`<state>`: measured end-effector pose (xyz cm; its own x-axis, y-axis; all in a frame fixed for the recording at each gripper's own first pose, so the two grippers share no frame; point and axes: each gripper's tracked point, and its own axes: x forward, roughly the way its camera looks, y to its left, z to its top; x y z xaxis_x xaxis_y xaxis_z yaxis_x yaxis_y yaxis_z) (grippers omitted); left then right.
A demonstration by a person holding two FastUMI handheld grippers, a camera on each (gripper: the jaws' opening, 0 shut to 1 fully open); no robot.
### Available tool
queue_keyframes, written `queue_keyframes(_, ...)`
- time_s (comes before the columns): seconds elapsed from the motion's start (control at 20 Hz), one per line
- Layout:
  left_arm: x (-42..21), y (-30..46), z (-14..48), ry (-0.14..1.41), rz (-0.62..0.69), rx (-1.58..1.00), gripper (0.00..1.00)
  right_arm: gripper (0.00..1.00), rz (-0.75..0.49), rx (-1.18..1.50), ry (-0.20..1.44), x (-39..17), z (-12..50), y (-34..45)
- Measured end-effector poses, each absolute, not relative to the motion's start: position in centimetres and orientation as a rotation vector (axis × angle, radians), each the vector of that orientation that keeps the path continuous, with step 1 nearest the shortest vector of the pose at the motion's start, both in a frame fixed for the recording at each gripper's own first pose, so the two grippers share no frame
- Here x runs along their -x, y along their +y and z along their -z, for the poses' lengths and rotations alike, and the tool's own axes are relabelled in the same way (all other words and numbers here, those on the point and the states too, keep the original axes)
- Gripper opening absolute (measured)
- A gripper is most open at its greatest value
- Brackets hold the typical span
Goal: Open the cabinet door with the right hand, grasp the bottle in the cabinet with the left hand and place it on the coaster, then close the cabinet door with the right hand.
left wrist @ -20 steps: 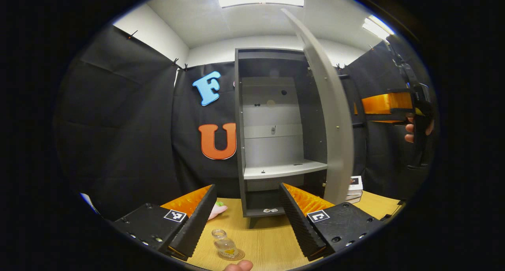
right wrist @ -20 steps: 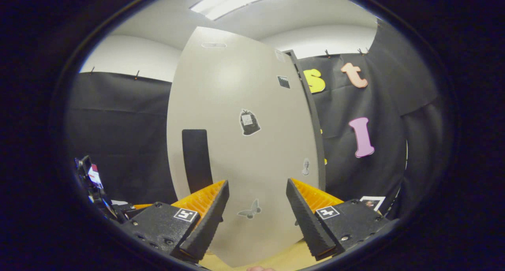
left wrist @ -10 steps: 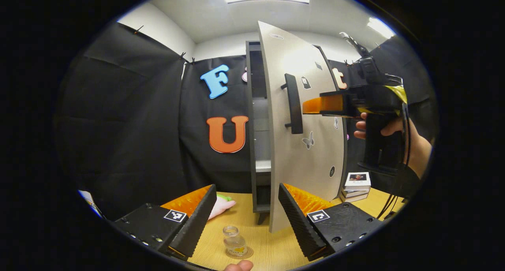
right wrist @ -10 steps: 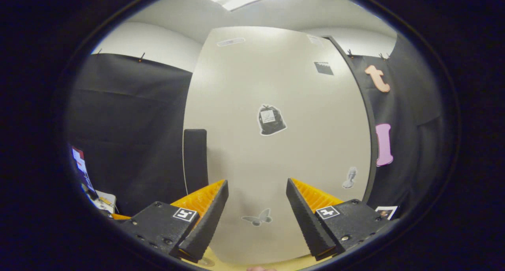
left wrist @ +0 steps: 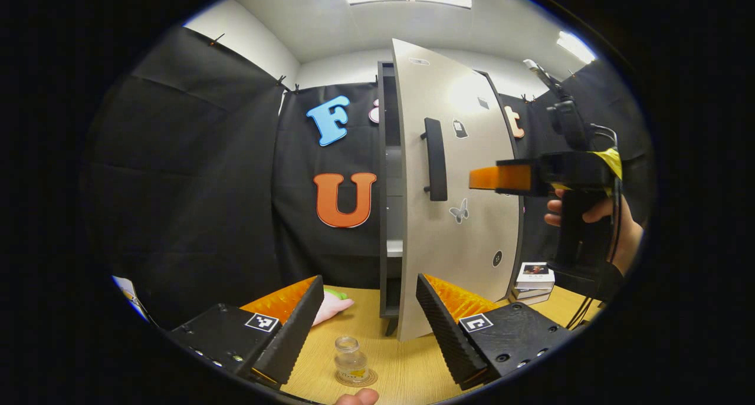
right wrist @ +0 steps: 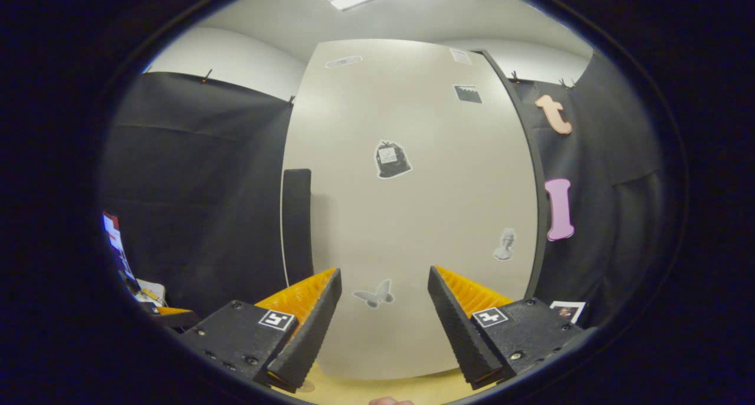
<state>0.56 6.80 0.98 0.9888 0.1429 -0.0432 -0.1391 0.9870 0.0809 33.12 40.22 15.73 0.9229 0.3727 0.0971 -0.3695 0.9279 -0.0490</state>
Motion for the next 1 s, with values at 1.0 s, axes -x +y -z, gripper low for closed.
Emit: queue_keyframes(1.0,-0.2,-1.8,-0.3,0.003,0.036,-0.048,0.95,0.95,0.124,-0.068,-0.026,-14.9,-5.0,16.1)
